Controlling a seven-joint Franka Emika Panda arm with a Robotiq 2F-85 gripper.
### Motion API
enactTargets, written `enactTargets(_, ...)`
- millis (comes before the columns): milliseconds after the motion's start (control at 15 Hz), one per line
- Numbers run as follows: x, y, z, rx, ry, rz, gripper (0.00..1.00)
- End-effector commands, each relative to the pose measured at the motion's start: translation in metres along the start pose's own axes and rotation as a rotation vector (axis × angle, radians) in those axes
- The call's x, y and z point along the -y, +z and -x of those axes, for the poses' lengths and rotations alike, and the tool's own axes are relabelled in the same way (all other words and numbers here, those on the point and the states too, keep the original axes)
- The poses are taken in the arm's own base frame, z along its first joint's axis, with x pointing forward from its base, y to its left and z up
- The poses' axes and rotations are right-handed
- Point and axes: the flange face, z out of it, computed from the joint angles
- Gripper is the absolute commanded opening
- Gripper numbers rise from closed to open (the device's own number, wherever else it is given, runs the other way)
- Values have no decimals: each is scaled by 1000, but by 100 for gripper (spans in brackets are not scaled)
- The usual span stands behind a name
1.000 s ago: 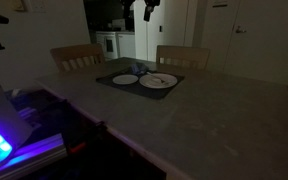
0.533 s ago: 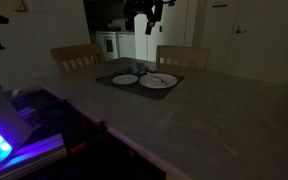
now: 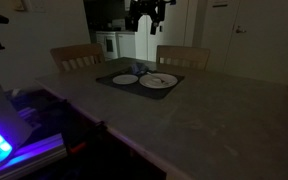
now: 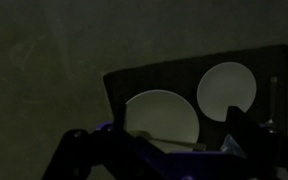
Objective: Move the fork from the plate to the table mat
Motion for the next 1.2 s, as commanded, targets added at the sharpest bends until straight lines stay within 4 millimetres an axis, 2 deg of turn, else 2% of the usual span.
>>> enactTargets(0, 12, 21, -30, -130, 76, 64, 100)
enactTargets(267, 18, 46, -60, -242, 158, 90, 100)
enactTargets(467, 17, 74, -78, -255, 202, 59, 100)
enactTargets(533, 18, 60, -63, -246, 181, 74, 100)
enactTargets(667, 17, 69, -65, -235, 184, 74, 100)
enactTargets(867, 17, 63, -65, -246, 183, 73, 100)
enactTargets(1133, 22, 68, -69, -237, 194, 114, 100)
